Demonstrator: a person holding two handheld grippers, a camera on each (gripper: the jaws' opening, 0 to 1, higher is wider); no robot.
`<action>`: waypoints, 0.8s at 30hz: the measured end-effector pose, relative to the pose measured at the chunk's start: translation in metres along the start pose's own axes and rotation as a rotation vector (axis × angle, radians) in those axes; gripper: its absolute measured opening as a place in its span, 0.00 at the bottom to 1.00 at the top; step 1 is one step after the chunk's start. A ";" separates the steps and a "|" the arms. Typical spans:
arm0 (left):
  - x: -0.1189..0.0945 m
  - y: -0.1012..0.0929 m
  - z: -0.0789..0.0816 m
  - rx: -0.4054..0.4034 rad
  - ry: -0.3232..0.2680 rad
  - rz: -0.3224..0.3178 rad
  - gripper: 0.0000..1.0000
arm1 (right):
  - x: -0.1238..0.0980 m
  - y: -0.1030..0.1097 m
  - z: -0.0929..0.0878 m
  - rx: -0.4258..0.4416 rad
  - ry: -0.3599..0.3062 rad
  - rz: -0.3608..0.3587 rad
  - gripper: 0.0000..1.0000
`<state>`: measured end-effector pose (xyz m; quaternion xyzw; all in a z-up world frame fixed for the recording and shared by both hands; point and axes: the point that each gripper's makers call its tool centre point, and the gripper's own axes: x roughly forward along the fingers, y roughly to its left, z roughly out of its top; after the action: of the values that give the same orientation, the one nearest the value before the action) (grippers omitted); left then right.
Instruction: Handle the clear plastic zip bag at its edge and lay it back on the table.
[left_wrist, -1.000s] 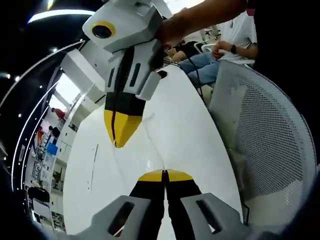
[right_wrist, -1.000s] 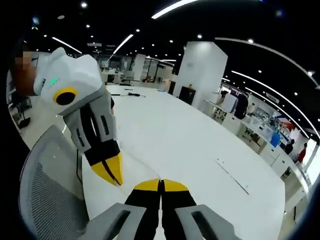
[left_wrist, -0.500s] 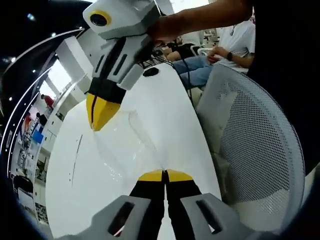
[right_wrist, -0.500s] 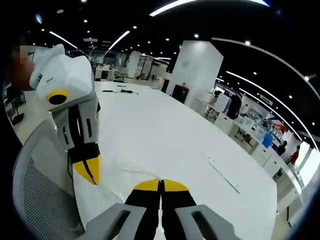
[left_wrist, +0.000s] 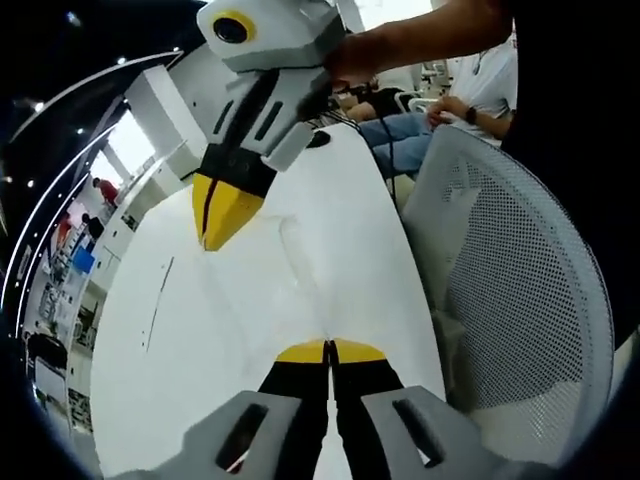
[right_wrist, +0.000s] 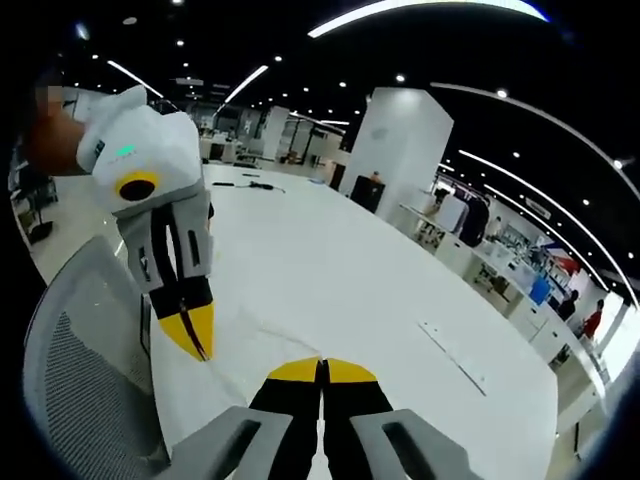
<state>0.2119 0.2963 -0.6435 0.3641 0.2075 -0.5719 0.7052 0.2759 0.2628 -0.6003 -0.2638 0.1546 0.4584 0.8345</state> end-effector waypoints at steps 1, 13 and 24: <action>-0.001 0.001 0.002 -0.014 -0.016 0.006 0.00 | 0.001 0.004 -0.001 -0.005 0.001 0.018 0.00; -0.009 0.014 0.012 -0.056 -0.074 0.069 0.00 | 0.008 0.024 -0.003 -0.059 -0.017 0.084 0.00; -0.022 0.017 0.014 -0.098 -0.098 0.109 0.00 | 0.020 0.038 -0.010 -0.097 0.005 0.125 0.00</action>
<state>0.2212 0.3021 -0.6140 0.3115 0.1800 -0.5390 0.7616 0.2546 0.2875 -0.6294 -0.2951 0.1505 0.5157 0.7901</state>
